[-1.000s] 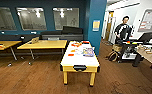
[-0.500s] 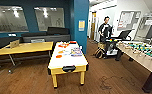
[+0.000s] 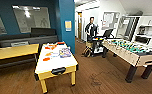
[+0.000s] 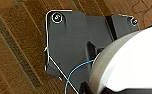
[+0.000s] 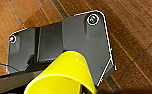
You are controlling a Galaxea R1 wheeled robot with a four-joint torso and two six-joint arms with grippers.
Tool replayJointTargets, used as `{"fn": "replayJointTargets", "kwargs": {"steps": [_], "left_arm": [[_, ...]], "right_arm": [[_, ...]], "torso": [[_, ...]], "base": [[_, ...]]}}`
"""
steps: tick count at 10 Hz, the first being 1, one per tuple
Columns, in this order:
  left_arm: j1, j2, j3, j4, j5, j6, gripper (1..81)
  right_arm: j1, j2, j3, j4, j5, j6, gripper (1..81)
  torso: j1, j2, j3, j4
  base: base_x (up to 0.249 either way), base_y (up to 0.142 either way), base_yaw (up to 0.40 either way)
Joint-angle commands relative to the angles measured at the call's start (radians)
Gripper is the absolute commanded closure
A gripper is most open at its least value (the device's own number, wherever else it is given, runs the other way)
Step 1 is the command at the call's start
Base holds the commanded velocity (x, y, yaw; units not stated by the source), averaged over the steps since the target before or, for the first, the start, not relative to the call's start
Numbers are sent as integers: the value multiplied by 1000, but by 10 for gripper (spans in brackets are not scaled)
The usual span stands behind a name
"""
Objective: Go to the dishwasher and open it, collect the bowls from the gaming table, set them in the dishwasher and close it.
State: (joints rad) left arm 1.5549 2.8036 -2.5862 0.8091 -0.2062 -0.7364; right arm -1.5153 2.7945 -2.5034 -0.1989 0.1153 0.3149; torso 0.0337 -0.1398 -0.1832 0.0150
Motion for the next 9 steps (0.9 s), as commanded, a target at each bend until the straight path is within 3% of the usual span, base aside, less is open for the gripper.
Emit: {"fn": "replayJointTargets", "kwargs": {"steps": [1,9], "left_arm": [[-34,-18,-2,1,22,-1,811],[-34,-16,-2,-1,21,-1,811]], "right_arm": [[43,-14,0,-16,-40,-2,811],[37,-10,-1,-22,-39,-3,811]], "torso": [[0,0,0,0],[0,0,0,0]], "base": [[0,0,-394],[0,0,-394]]}}
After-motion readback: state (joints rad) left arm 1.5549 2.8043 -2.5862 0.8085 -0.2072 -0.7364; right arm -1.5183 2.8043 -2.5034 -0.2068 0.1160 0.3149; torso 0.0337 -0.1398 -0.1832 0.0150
